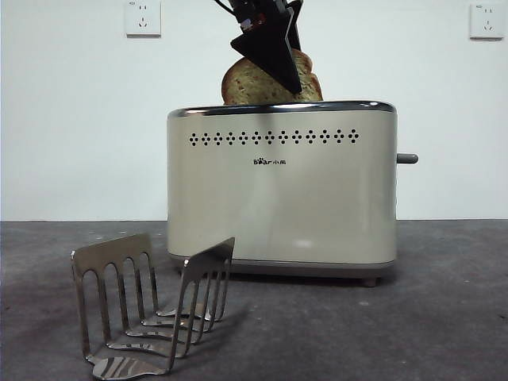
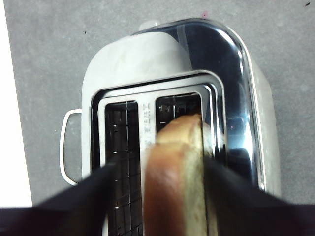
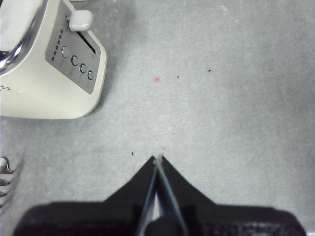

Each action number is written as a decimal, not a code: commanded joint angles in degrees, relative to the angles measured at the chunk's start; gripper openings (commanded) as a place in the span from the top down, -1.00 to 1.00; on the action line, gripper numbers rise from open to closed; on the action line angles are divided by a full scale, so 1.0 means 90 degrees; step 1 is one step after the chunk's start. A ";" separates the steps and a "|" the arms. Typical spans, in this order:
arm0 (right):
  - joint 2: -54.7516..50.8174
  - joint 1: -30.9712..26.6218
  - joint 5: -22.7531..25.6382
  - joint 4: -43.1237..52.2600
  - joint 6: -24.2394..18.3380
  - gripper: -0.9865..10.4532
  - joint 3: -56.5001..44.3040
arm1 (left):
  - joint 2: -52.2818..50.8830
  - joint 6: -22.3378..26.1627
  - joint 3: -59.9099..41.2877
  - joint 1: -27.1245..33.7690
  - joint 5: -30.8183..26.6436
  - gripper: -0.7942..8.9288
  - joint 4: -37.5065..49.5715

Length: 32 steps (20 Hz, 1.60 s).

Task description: Pick up a slice of bread from the rack,put the bread on the toaster,press the button

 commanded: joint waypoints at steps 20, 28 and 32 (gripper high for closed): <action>0.2637 -0.0002 -0.2786 0.3662 0.0408 0.84 0.0029 | -0.2004 -0.5127 0.0010 0.0049 0.0049 0.80 -0.2028; 0.4206 -0.0002 -0.3643 0.5078 0.1377 0.84 0.0032 | -0.2076 -0.6450 0.0007 0.0049 0.0104 0.80 -0.2654; 0.4796 -0.0010 -0.3915 0.5571 0.1528 0.84 0.0032 | -0.2234 -0.6863 0.0007 0.0036 0.0100 0.80 -0.2657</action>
